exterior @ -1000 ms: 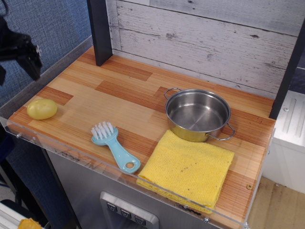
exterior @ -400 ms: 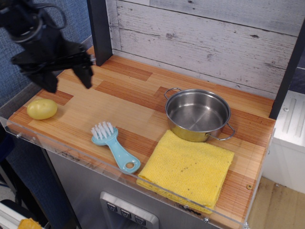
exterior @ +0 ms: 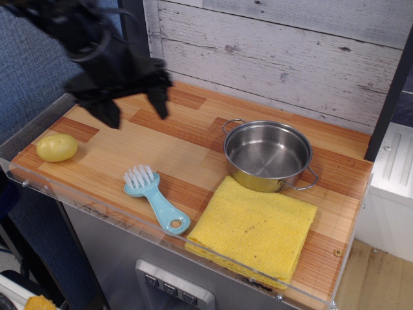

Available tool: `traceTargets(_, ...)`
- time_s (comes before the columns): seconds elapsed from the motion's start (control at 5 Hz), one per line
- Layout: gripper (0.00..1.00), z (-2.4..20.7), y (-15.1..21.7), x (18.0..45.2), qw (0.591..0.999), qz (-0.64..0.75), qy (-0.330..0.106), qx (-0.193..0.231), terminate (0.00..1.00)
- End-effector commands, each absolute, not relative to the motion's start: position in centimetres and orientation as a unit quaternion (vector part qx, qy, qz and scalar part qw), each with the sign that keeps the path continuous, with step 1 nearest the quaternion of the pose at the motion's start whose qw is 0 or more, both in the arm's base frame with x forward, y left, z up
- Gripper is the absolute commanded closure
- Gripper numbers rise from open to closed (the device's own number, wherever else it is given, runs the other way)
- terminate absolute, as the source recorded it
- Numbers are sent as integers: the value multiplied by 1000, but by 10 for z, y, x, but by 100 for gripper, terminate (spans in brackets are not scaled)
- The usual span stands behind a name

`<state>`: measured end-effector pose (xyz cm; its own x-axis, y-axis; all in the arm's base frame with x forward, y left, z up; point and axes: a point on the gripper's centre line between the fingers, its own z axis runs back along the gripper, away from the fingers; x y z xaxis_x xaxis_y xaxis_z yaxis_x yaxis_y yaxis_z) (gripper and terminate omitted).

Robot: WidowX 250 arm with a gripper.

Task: Place the silver pot above the white vegetable.

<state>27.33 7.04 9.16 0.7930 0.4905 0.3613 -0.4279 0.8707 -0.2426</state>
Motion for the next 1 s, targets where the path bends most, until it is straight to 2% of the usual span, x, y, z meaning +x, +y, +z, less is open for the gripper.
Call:
traceTargets(0.0, 0, 78, 30, 295, 939, 263, -203, -85, 0)
traceTargets(0.4, 0, 53, -8, 310, 942, 262, -185, -98, 0)
traceTargets(0.8, 0, 33, -9, 326, 942, 272, -174, -93, 0)
